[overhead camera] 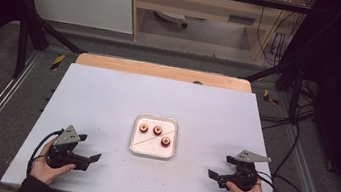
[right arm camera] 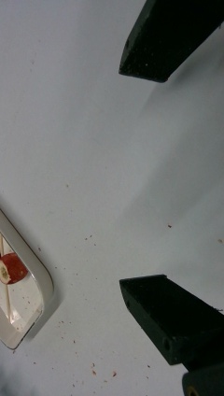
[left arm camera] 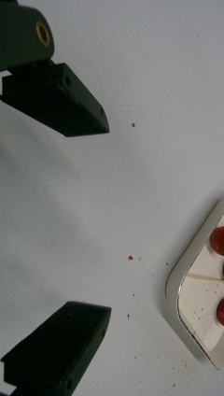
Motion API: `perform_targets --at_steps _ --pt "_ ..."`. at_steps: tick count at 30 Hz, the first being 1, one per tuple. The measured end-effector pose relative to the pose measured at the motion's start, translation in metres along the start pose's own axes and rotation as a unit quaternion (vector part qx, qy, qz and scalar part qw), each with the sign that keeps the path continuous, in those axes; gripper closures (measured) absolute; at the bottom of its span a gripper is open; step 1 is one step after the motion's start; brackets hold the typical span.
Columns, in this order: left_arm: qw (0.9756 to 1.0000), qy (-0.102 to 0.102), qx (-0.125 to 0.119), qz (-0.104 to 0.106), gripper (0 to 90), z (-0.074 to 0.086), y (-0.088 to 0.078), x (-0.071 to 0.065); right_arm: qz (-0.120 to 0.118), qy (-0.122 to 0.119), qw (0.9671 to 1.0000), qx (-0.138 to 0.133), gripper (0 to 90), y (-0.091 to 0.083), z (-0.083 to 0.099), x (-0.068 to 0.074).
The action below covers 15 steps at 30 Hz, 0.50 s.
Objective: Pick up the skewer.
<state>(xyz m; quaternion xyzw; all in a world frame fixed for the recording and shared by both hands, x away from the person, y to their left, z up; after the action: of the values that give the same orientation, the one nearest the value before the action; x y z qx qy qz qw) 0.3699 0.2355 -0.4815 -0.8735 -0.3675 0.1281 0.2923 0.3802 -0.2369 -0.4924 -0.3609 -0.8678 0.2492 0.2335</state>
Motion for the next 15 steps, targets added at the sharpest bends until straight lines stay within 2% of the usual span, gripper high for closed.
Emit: perform_targets --at_steps 15 --pt "1.0 0.003 0.006 0.007 8.8 -0.0051 0.0039 -0.0062 0.004 -0.002 1.0 0.005 0.8 0.0011 -0.0005 0.0007"
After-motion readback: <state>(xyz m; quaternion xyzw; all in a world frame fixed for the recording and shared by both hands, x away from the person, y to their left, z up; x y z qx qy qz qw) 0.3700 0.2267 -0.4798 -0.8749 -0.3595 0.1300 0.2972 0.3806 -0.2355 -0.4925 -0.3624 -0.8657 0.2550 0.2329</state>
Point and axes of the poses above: each handheld gripper's, and its own axes: y roughly forward along the jaws, z roughly out of its underside, x roughly to its left, the point moved 6 cm from there along y, roughly forward along the jaws, and after that the axes turned 2 degrees about y, right-handed, at the moved point
